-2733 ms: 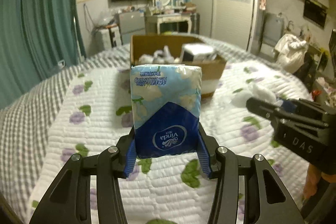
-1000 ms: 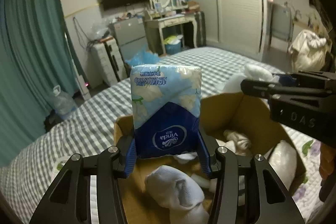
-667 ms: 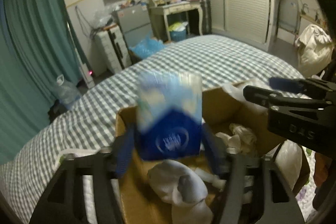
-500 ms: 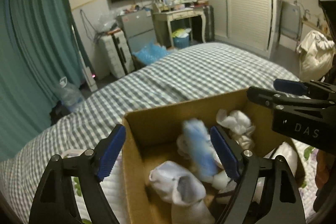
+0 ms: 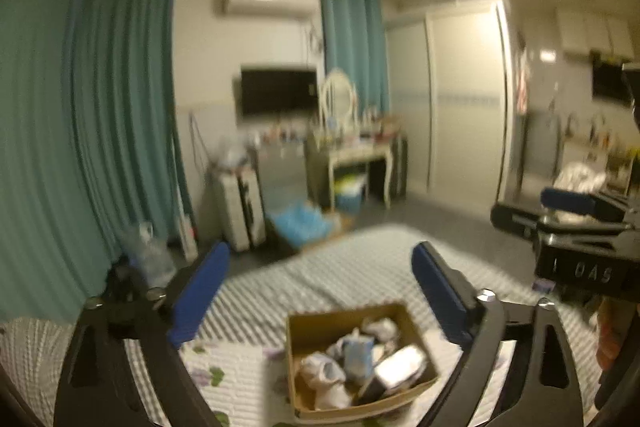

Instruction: Organize soft objects

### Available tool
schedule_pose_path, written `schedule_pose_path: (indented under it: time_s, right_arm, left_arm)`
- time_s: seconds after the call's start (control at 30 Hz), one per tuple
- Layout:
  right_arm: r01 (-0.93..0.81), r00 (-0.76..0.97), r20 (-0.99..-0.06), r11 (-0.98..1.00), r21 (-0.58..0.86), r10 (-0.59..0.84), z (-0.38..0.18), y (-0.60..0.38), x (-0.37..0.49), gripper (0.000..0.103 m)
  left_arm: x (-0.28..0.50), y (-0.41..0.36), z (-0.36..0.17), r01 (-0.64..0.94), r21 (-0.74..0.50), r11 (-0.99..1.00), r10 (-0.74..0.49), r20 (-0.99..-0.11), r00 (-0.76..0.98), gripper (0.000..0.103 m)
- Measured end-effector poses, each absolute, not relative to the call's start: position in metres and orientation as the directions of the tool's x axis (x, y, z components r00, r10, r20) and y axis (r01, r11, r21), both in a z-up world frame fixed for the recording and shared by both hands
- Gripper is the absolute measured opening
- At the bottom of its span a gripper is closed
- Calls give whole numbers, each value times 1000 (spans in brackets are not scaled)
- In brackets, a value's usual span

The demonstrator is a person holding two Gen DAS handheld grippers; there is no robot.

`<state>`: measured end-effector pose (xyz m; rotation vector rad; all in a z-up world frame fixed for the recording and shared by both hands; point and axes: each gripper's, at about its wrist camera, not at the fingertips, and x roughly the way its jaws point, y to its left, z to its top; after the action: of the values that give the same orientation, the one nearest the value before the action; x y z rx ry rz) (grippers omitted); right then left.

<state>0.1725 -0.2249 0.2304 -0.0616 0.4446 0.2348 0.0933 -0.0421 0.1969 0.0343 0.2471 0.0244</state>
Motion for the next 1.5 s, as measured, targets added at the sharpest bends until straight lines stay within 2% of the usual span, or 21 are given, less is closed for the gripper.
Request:
schedule_pose_path:
  time_s: [0.13,0.17,0.23,0.43,0.63,0.83,1.03,1.2,1.5]
  right_arm:
    - [-243,914,-340,970,-27,220,275,-229,101,100]
    - [-245,921,-319,969,-21,225,282,-231,86,103]
    - [-249,930,-282,968,-11,236,292,-234,57,103]
    - [-247,952,-190,969,-13,241,292,-239,-5,103]
    - [-236,966,-113,972,-9,233,248,-241,-47,103]
    - [-224,963,-151,975,0,222,179,-240,-35,103]
    - [-225,951,-215,974,20,224,126,-238,-8,103]
    - [-237,933,-273,971,26,235,105,-241,7,103]
    - [-233,928,-296,972,13,226,96,-236,9,103]
  left_arm:
    - [26,-38,235,-32,26,999,34,-87,996,95]
    - [11,-37,242,-43,29,999,44,-56,997,95]
    - [-14,-34,252,-48,41,998,49,-21,999,95]
    - [-62,-26,249,-66,56,996,66,-1,998,95]
    - [-65,-22,203,-98,48,994,100,-38,994,95]
    - [-40,-26,136,-114,66,991,120,-112,986,95]
    - [-21,-25,98,-105,59,993,114,-181,977,95]
    - [-16,-26,84,-100,57,993,110,-209,972,95]
    - [-22,-25,73,-84,46,995,93,-244,965,95]
